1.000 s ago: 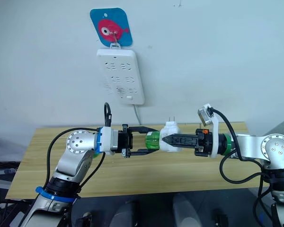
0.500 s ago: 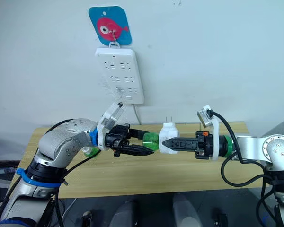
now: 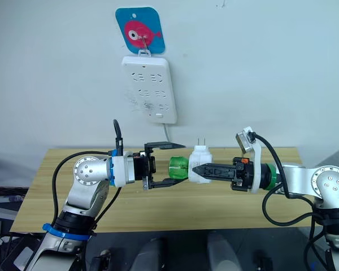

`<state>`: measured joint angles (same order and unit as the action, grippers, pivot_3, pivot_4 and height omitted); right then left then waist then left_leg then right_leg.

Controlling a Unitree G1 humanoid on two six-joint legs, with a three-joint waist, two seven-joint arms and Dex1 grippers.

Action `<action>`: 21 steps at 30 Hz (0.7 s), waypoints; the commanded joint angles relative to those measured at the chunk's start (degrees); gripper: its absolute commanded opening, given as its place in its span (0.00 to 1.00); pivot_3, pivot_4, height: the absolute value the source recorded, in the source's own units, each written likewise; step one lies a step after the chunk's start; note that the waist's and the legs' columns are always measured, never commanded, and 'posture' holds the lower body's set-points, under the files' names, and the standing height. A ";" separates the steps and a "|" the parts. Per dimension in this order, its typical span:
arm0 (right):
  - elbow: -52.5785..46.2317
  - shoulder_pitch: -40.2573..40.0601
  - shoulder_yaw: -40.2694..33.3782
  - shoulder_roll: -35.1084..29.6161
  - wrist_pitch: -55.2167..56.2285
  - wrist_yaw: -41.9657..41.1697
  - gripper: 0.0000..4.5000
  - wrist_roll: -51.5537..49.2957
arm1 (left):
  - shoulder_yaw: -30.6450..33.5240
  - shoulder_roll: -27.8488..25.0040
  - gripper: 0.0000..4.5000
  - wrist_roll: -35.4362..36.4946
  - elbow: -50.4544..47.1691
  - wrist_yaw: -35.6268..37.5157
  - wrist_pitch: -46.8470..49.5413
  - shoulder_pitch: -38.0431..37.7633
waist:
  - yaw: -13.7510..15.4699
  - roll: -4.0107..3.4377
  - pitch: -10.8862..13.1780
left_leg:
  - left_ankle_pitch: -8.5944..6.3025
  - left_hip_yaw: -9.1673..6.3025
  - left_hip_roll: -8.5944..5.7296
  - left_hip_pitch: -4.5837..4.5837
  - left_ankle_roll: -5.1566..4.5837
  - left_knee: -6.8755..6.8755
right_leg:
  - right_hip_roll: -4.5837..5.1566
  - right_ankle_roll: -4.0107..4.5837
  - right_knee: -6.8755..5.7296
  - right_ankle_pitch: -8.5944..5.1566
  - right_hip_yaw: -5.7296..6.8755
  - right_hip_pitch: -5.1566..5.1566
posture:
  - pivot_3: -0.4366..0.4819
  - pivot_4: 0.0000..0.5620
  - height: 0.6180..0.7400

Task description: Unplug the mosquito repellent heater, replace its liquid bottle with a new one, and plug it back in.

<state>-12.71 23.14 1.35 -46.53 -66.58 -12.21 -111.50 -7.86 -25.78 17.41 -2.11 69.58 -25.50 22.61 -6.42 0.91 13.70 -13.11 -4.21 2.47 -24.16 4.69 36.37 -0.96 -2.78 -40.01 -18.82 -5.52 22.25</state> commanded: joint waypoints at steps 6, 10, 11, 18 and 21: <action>-1.59 0.01 -0.84 -0.40 0.80 0.37 0.67 -1.50 | 0.60 -2.00 0.50 4.96 -1.16 2.70 -1.72 -0.80 | -0.05 0.00 0.00 | 0.00 -0.02 0.00 -0.01 0.00 0.05 | -0.01 0.00 -0.03 0.00 0.02 -0.01 | 0.29 0.40 0.87; -1.82 -0.09 -0.72 -0.33 1.04 0.72 0.67 -1.50 | -0.28 -4.10 0.50 6.76 -4.48 2.27 5.78 -0.84 | -0.08 0.00 0.00 | 0.00 -0.04 0.01 -0.01 0.00 0.06 | -0.01 0.00 -0.04 0.00 0.03 -0.01 | 0.29 0.40 0.87; -1.94 -0.15 -0.67 -0.41 1.03 0.75 0.67 -1.50 | -0.78 -5.72 0.50 8.59 -6.24 1.44 12.89 -0.64 | -0.10 0.00 0.00 | 0.00 -0.04 0.01 0.00 0.00 0.06 | -0.01 0.00 -0.05 0.00 0.03 -0.01 | 0.29 0.40 0.87; -3.40 -0.24 0.29 -1.21 0.83 0.45 0.67 -1.50 | 1.56 -17.05 0.50 40.52 -7.70 -5.75 72.58 9.16 | -0.42 -0.04 0.07 | -0.01 -0.36 0.02 -0.13 -0.02 0.28 | -0.08 -0.05 -0.24 -0.04 0.34 0.00 | 0.30 0.40 0.87; -3.95 -0.22 0.43 -1.33 1.11 0.45 0.67 -1.50 | 2.56 -16.09 0.50 40.61 -9.57 -7.43 74.57 10.95 | -0.31 0.00 0.10 | -0.01 -0.33 0.01 -0.16 -0.01 0.33 | -0.08 -0.03 -0.24 -0.03 0.32 0.01 | 0.30 0.40 0.87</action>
<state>-14.91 23.29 2.37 -46.75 -65.00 -11.45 -111.86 -9.46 -41.68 57.15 -10.75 63.64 48.73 32.35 -6.72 0.91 13.80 -13.12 -4.54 2.49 -24.31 4.68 36.71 -1.04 -2.81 -40.25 -18.85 -5.19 22.26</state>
